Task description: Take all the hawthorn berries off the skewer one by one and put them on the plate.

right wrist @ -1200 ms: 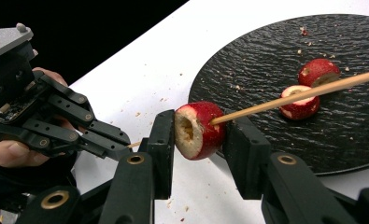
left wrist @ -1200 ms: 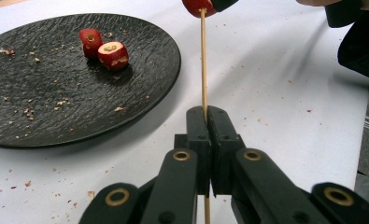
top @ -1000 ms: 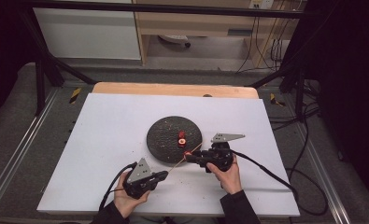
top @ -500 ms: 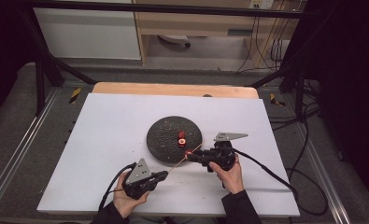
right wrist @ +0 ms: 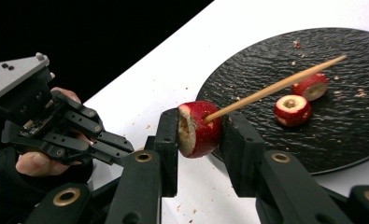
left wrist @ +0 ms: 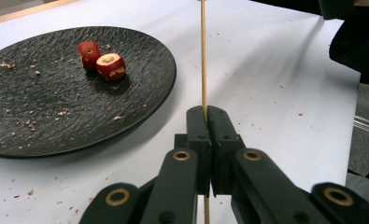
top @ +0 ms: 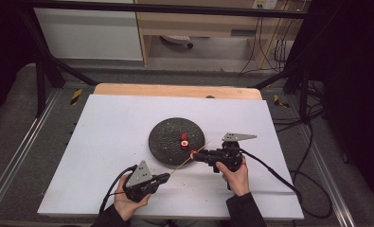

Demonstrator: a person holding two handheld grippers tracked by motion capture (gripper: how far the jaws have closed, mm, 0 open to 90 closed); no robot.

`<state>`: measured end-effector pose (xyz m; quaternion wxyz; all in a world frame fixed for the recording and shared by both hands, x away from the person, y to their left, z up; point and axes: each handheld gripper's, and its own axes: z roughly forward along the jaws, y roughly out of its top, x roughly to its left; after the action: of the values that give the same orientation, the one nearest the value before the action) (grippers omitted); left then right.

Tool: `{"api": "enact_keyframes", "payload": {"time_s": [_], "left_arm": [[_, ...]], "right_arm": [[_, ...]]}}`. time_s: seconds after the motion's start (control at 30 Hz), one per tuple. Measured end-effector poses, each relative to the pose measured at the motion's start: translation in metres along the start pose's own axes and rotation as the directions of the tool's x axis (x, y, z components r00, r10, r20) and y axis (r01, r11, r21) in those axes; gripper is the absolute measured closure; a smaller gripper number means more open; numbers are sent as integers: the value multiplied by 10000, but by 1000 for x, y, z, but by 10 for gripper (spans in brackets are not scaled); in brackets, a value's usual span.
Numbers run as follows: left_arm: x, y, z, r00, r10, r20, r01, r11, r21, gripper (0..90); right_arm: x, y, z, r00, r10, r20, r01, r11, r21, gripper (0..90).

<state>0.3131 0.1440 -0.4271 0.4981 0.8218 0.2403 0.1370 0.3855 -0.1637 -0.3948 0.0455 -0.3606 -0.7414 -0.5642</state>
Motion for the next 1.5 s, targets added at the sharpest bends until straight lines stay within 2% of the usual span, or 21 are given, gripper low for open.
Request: {"api": "enact_keyframes", "payload": {"time_s": [0.27,0.4,0.73,0.83,1.2,1.5], "left_arm": [[-1,2,-2,9998,171,47,-172,9998,132,885],[1,2,-4,9999,52,108,-53,9999,93,886],[-4,4,-6,9985,479,-254,-478,9989,21,888],[-4,4,-6,9984,518,-248,-518,9987,16,888],[-4,2,-7,9973,700,-213,-698,9975,91,887],[-2,1,-7,9971,737,-201,-732,9971,221,887]], "right_arm": [[-2,0,-5,9998,184,-39,-184,9998,-62,703],[-4,0,-5,9995,276,-174,-278,9995,-156,704],[-6,1,-11,9986,456,-282,-468,9980,-436,708],[-8,1,-14,9982,518,-285,-534,9970,-560,710],[-16,3,-32,9979,643,-101,-649,9934,-944,712],[-23,3,-40,9972,742,56,-732,9919,-1039,712]]}}
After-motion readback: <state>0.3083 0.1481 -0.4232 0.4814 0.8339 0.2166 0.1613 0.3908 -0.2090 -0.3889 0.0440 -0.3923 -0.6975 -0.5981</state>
